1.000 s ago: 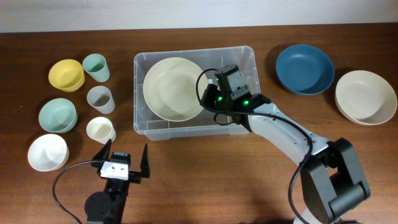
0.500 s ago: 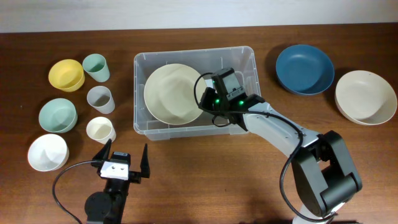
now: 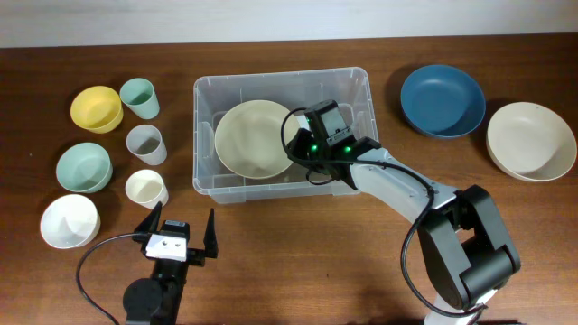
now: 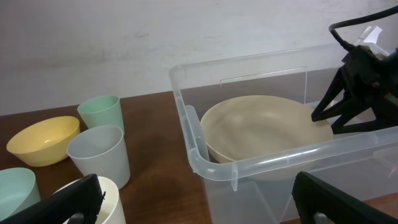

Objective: Pack container
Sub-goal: 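Carry the cream bowl into the bin and release it, then move the right gripper to the second cream bowl and grasp its rim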

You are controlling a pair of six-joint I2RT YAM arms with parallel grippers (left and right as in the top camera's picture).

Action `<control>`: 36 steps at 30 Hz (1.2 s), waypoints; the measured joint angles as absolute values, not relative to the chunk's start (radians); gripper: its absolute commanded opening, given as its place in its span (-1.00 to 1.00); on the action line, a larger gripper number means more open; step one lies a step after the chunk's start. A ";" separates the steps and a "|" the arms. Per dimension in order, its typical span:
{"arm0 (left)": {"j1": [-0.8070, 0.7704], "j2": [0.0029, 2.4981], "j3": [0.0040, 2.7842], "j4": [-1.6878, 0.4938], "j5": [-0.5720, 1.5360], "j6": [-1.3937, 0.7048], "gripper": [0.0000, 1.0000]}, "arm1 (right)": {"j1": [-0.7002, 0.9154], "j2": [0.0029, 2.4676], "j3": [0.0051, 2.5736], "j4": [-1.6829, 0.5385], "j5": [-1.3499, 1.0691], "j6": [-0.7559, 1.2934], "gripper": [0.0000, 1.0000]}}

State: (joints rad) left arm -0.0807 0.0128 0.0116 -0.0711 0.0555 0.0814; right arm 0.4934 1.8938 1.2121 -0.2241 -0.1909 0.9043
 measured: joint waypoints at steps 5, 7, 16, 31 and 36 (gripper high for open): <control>-0.081 0.013 0.012 -0.071 0.055 0.081 0.99 | 0.493 1.894 1.255 -0.271 -0.218 0.872 -0.26; -0.081 0.013 0.012 -0.071 0.055 0.081 0.99 | 0.493 1.896 1.295 -0.310 -0.224 0.852 -0.26; -0.081 0.013 0.012 -0.071 0.055 0.081 0.99 | 0.471 1.895 1.428 -0.459 -0.231 0.754 -0.27; -0.081 0.013 0.012 -0.071 0.055 0.081 0.99 | -0.087 1.760 1.812 -1.171 0.004 0.712 0.98; -0.081 0.013 0.012 -0.071 0.055 0.081 1.00 | -0.448 1.771 1.783 -1.206 -0.035 0.739 0.98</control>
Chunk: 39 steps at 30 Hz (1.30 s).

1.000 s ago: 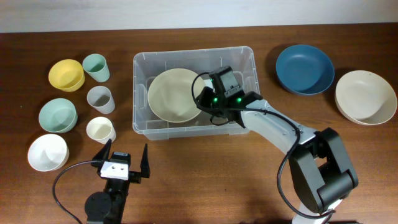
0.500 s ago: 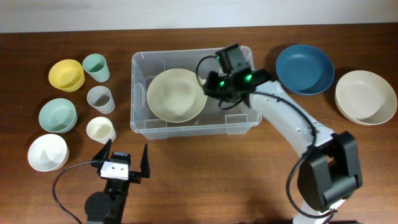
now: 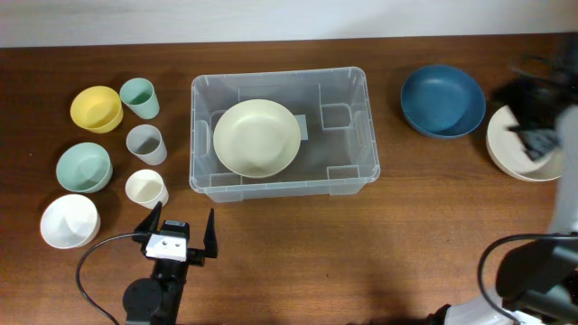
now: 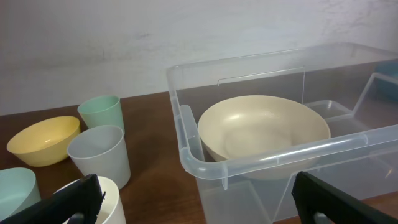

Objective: Pack container
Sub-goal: 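Move the right gripper to the second cream bowl and grasp its rim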

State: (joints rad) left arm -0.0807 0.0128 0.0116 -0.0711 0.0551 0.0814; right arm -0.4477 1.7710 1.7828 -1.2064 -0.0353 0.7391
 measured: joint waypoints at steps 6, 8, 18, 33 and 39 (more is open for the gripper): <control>-0.081 0.013 0.012 -0.071 0.055 0.081 0.99 | -0.609 1.830 1.741 -1.160 -0.053 0.751 0.98; -0.081 0.013 0.012 -0.071 0.055 0.081 0.99 | -0.620 1.864 1.736 -1.132 -0.055 0.752 0.98; -0.081 0.013 0.012 -0.071 0.055 0.081 1.00 | -0.670 2.016 1.730 -1.083 -0.044 0.783 0.98; -0.081 0.013 0.012 -0.071 0.055 0.081 0.99 | -0.693 2.147 1.710 -0.984 -0.017 0.754 0.99; -0.081 0.013 0.012 -0.071 0.055 0.081 0.99 | -0.693 2.185 1.709 -0.962 -0.008 0.744 0.80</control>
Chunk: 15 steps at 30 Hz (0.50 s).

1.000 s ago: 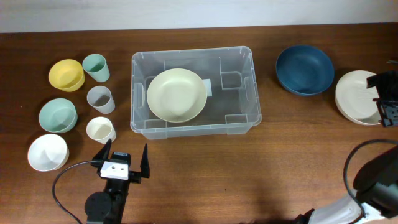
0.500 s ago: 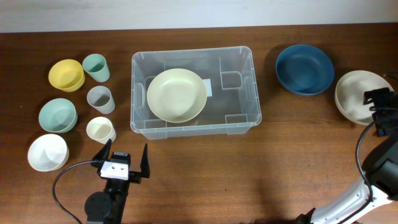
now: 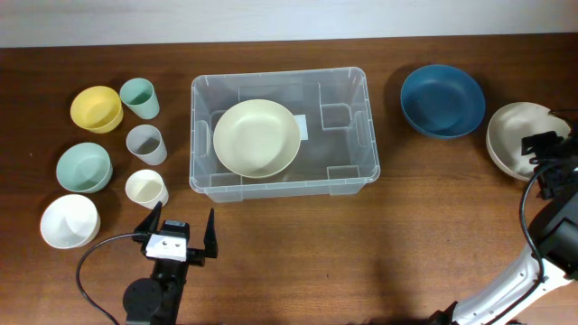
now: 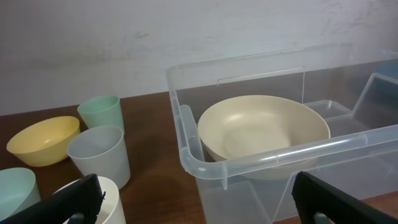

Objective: Pack container
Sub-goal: 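Move the right gripper to the second cream bowl and grasp its rim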

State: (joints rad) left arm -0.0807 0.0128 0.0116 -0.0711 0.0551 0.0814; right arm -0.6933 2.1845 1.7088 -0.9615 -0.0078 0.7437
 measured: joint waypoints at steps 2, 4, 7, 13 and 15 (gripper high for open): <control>-0.081 0.013 0.012 -0.071 0.055 0.081 0.99 | -0.694 2.201 1.709 -0.955 -0.004 0.740 0.77; -0.081 0.013 0.012 -0.071 0.055 0.081 0.99 | -0.694 2.213 1.709 -0.951 0.002 0.736 0.63; -0.081 0.013 0.012 -0.071 0.055 0.081 1.00 | -0.695 2.219 1.709 -0.944 0.011 0.737 0.34; -0.081 0.013 0.012 -0.071 0.055 0.081 0.99 | -0.720 2.219 1.709 -0.937 0.019 0.733 -0.46; -0.081 0.013 0.012 -0.071 0.055 0.081 0.99 | -0.746 2.219 1.708 -0.940 0.019 0.727 -0.68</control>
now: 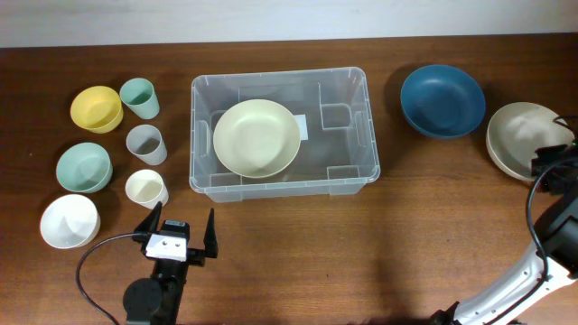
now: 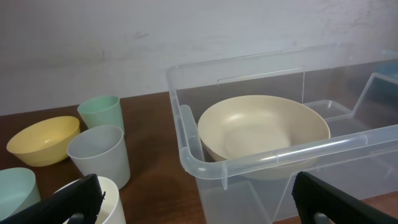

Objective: Pack container
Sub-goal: 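Move the right gripper to the second cream bowl and grasp its rim, then lift the second cream bowl and stack it in the bin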

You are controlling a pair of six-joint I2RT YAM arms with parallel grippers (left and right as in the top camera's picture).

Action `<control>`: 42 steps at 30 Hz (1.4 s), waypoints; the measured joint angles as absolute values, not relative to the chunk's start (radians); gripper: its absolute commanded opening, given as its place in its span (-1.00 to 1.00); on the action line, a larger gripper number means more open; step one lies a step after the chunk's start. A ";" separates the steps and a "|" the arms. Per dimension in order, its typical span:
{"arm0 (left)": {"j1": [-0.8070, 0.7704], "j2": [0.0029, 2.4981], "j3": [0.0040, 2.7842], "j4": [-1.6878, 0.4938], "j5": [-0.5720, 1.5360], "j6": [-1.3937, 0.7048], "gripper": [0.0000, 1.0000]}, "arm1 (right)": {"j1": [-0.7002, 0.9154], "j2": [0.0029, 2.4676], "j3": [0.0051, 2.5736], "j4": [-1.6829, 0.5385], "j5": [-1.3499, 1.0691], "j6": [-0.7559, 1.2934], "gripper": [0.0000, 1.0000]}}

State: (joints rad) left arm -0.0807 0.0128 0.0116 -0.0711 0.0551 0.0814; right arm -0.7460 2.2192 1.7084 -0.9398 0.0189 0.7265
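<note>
The clear plastic container (image 1: 350,135) stands mid-table with a cream bowl (image 1: 256,137) lying in its left half; the left wrist view shows the container rim (image 2: 186,134) and the same cream bowl (image 2: 264,127). A dark blue bowl (image 1: 442,99) and a beige bowl (image 1: 517,134) sit on the table to the right. My right gripper (image 1: 554,162) is at the beige bowl's near right rim; its jaws are too small to read. My left gripper (image 1: 178,236) (image 2: 199,208) rests open near the front edge, holding nothing.
Left of the container stand a green cup (image 1: 139,97), a grey cup (image 1: 144,143) and a white cup (image 1: 145,189). Beside them are a yellow bowl (image 1: 96,107), a mint bowl (image 1: 83,166) and a white bowl (image 1: 69,220). The right arm's cable trails along the right edge.
My right gripper has shifted a little to the right and nearer along the beige bowl's rim. The left arm, the container and the other dishes have not moved.
At first my right gripper was inside the container beside the cream bowl. Then it was out at the far right over the beige bowl, the cream bowl left in the container. After that it sat at the beige bowl's rim, where it remains.
</note>
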 measured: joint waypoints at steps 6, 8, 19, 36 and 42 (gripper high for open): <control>-0.081 0.013 0.012 -0.071 0.055 0.081 0.99 | -0.810 2.216 1.711 -0.925 -0.008 0.685 -0.92; -0.081 0.013 0.012 -0.071 0.055 0.081 0.99 | -0.816 2.216 1.711 -0.921 -0.024 0.672 -0.92; -0.081 0.013 0.012 -0.071 0.055 0.081 0.99 | -0.825 2.216 1.708 -0.907 -0.215 0.593 -0.92; -0.081 0.013 0.012 -0.071 0.055 0.081 0.99 | -0.925 1.945 1.698 -0.882 -0.749 0.463 -0.92; -0.081 0.013 0.012 -0.071 0.055 0.081 0.99 | -0.783 1.681 1.698 -0.965 -0.797 0.404 -0.92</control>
State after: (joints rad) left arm -0.0807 0.0128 0.0116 -0.0711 0.0551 0.0814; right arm -0.7826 1.6810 1.6978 -0.9646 -0.7967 0.4038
